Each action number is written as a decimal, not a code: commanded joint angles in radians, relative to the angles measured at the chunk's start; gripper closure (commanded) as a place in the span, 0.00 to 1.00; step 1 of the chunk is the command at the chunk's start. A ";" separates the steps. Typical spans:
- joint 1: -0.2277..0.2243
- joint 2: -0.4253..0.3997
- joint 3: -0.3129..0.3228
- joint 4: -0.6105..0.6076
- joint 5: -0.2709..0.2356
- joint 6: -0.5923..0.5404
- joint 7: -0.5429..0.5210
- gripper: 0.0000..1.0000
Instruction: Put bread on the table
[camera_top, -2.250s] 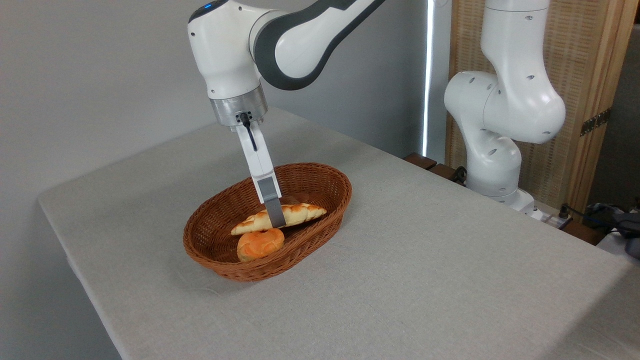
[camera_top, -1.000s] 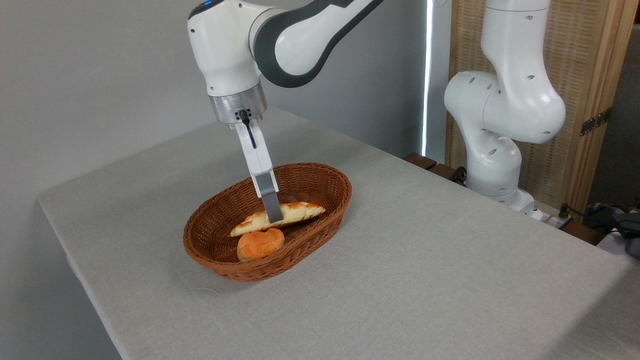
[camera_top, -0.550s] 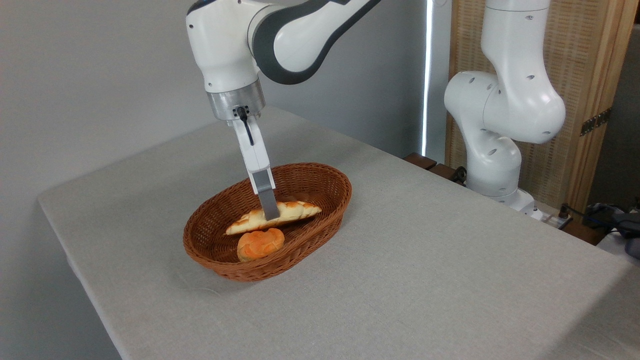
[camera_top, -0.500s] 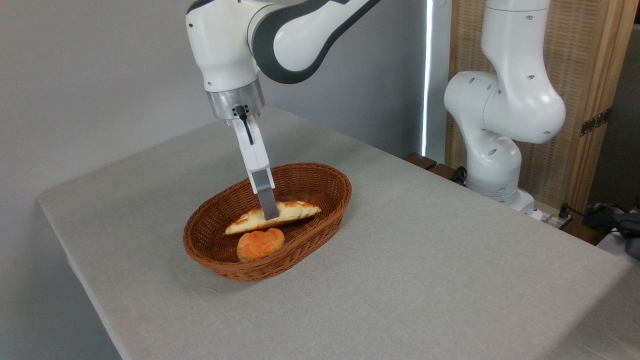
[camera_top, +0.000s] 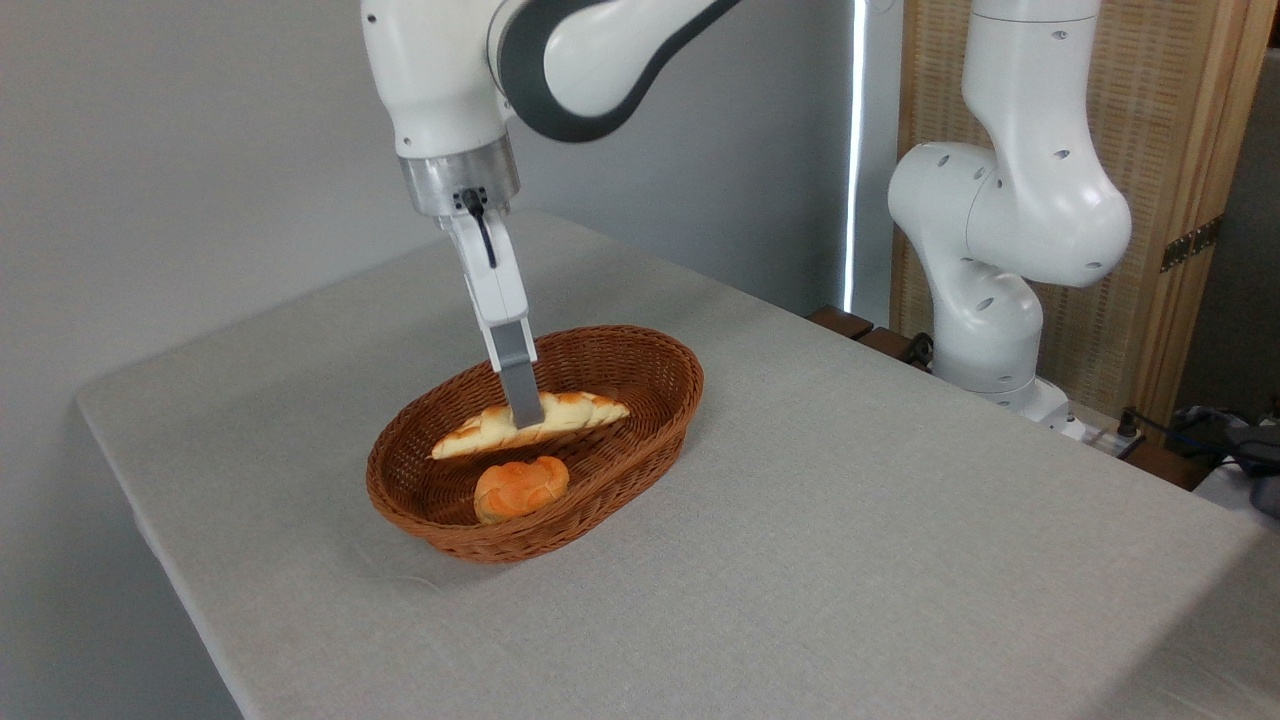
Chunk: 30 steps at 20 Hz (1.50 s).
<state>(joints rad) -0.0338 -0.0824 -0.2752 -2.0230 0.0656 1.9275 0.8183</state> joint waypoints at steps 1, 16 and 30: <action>0.000 -0.008 0.088 0.122 0.016 -0.169 0.132 0.78; 0.003 -0.002 0.306 0.242 0.013 -0.240 0.443 0.70; 0.009 0.115 0.317 0.181 0.014 -0.065 0.443 0.49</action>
<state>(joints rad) -0.0225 0.0265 0.0326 -1.8040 0.0720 1.8077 1.2458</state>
